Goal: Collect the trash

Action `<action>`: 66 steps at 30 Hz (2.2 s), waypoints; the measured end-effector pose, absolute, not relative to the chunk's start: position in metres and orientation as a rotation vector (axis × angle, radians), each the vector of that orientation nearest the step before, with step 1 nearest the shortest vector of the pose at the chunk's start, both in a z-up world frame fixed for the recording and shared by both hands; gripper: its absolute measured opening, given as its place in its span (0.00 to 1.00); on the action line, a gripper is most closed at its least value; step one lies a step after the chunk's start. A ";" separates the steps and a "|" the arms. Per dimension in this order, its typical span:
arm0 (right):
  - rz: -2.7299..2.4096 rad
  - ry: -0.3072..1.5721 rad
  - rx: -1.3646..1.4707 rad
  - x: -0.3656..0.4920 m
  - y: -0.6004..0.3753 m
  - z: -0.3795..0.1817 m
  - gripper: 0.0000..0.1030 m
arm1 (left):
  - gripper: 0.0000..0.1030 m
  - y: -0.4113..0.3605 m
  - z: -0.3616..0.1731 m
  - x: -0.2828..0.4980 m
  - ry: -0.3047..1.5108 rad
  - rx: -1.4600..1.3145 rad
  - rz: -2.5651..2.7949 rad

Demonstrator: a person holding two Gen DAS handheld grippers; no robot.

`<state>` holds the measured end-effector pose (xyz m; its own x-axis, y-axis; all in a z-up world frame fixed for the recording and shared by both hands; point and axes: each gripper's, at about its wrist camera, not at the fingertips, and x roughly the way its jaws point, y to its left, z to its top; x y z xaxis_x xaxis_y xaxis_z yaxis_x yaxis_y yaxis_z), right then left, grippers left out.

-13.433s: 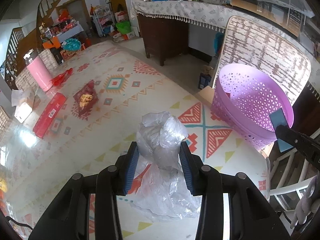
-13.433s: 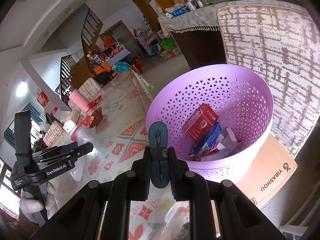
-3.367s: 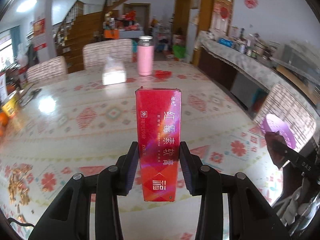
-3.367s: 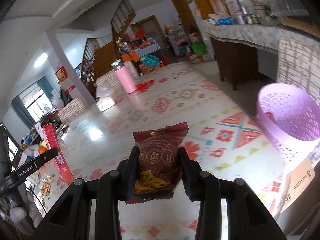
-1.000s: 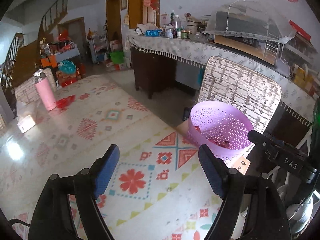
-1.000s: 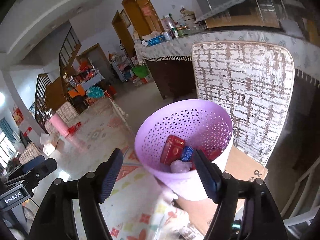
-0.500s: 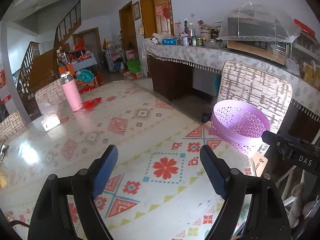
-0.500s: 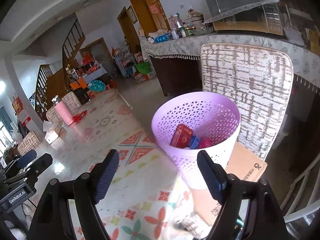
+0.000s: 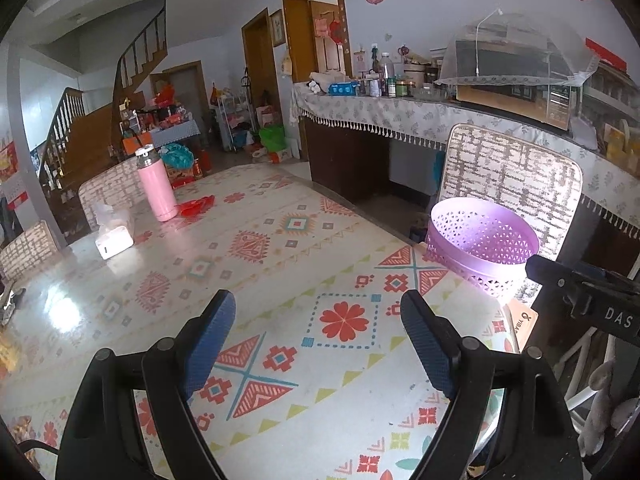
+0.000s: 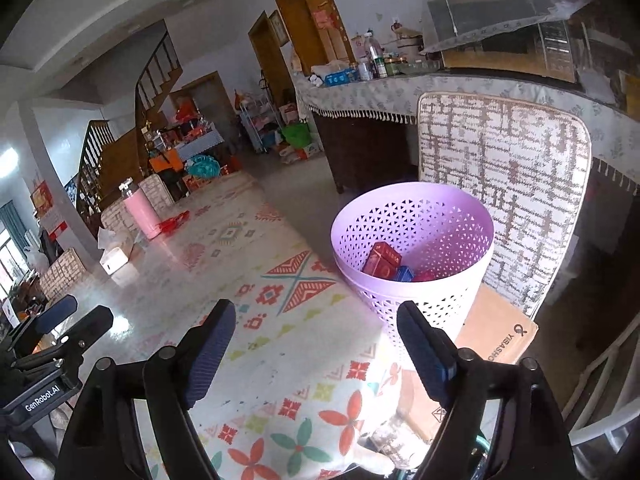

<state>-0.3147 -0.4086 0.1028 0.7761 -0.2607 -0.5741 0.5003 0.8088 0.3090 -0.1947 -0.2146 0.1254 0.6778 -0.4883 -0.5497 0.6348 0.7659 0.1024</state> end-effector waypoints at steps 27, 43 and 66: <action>-0.617 0.370 0.302 -0.379 -0.395 0.112 1.00 | 0.99 -0.216 0.138 -0.248 0.289 0.241 -0.616; -0.616 0.490 0.336 -0.366 -0.411 0.082 1.00 | 0.99 -0.242 0.101 -0.244 0.394 0.340 -0.646; -0.604 0.575 0.323 -0.354 -0.411 0.061 1.00 | 0.99 -0.259 0.070 -0.224 0.586 0.344 -0.712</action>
<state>-0.3537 -0.4115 0.0605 0.6750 -0.4396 -0.5925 0.6131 0.7809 0.1191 -0.2243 -0.2592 0.0699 0.6081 -0.5092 -0.6091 0.6952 0.7119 0.0989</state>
